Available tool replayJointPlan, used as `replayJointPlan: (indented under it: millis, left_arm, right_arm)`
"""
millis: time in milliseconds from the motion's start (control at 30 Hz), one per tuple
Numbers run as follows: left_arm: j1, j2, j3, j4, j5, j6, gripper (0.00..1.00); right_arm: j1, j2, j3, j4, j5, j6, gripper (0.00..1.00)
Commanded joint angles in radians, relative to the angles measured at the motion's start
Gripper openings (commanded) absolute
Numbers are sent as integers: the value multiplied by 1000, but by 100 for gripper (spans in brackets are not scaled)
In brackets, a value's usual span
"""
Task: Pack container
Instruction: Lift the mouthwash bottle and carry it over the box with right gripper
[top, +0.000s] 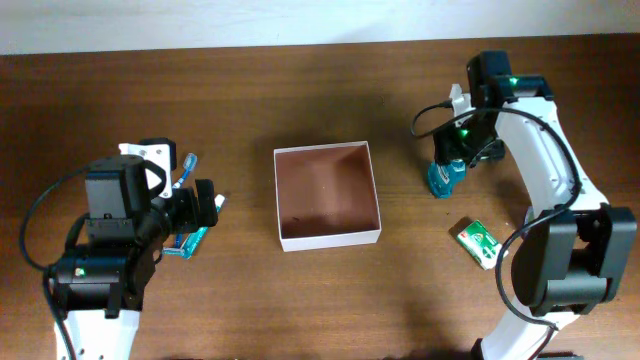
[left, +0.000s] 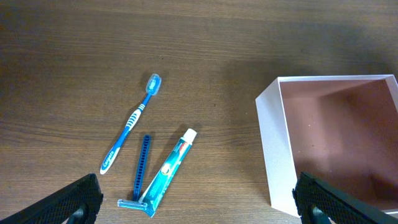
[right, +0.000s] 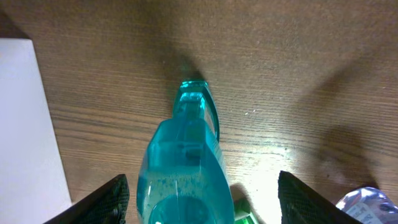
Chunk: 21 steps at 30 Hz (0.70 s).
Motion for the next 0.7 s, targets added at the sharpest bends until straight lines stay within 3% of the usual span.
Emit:
replayJointPlan:
  millis: [0, 233, 367, 667]
  left_arm:
    - [1, 2, 22, -1, 7, -13, 99]
    - [1, 2, 22, -1, 7, -13, 100]
    - [1, 2, 22, 0, 7, -13, 99]
    - [1, 2, 22, -1, 7, -13, 99]
  right_arm:
    - [0, 3, -13, 3, -19, 1, 70]
    - [0, 3, -13, 3, -19, 1, 54]
    - [0, 3, -13, 3, -19, 1, 39]
    - [0, 3, -13, 3, -26, 1, 27]
